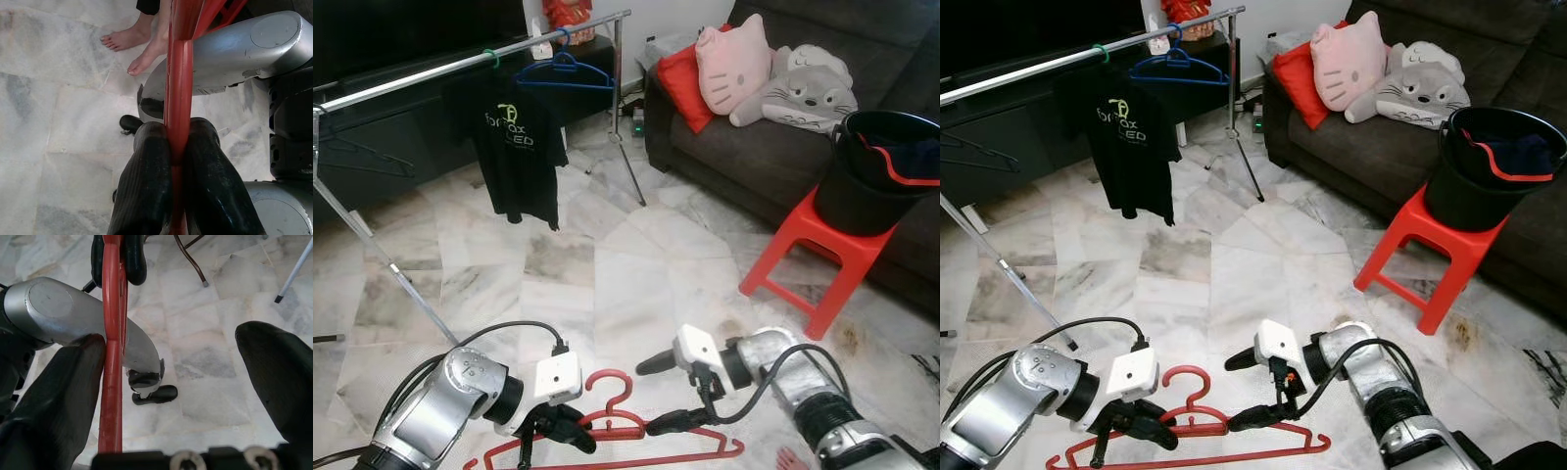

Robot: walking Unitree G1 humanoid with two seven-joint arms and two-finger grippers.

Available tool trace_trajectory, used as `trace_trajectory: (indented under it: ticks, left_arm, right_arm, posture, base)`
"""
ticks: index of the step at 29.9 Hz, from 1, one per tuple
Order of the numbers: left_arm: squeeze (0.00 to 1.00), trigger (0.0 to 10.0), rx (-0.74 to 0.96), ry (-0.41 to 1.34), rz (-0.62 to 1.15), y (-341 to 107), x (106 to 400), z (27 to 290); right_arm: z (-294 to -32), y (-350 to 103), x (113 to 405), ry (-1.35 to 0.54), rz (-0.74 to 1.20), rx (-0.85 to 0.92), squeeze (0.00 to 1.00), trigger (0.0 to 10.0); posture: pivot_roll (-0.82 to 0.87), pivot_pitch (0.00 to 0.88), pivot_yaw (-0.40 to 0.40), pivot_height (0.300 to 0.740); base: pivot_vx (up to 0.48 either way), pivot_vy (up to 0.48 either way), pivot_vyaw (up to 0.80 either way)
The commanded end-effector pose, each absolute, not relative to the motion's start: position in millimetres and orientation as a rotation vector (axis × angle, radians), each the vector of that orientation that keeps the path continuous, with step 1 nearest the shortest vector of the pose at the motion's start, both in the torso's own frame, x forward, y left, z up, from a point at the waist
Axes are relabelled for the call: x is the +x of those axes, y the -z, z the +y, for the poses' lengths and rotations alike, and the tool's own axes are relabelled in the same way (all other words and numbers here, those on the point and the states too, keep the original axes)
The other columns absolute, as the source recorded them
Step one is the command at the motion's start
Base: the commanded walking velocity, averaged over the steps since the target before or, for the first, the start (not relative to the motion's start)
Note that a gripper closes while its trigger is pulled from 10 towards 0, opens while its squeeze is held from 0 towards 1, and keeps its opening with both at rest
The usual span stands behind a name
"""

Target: Hang hanger

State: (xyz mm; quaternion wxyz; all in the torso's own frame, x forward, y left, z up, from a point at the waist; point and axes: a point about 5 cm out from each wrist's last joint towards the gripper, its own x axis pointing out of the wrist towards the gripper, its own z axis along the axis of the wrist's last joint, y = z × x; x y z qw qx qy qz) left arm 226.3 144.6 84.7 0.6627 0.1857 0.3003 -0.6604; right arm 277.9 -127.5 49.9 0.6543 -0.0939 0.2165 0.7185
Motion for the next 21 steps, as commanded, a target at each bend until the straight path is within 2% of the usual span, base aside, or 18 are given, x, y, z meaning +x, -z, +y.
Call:
trace_trajectory:
  ticks: [1,14,15,17,21]
  left_arm:
    - [0.0,10.0,0.411,1.515,0.661,-90,228,140]
    - [0.0,10.0,0.402,1.52,0.643,-93,230,131]
    - [0.0,10.0,0.402,1.519,0.643,-93,230,131]
    - [0.0,10.0,0.401,1.516,0.64,-93,230,131]
    - [0.0,10.0,0.399,1.514,0.639,-93,231,130]
  right_arm:
    - [-126,-53,280,-1.636,0.468,-0.199,0.0,10.0]
    - [-109,-45,274,-1.678,0.486,-0.157,0.0,10.0]
    - [-109,-44,274,-1.68,0.488,-0.157,0.0,9.3]
    - [-108,-44,274,-1.675,0.49,-0.153,0.0,0.0]
    - [-110,-43,275,-1.666,0.494,-0.156,0.0,0.0]
  posture:
    - [0.03,0.0,-0.024,0.74]
    - [0.04,0.0,-0.031,0.74]
    - [0.04,0.0,-0.031,0.74]
    - [0.04,0.0,-0.031,0.74]
    - [0.04,0.0,-0.032,0.74]
  base:
    - [0.0,0.0,0.0]
    - [0.0,0.0,0.0]
    - [0.0,0.0,0.0]
    - [0.0,0.0,0.0]
    - [0.0,0.0,0.0]
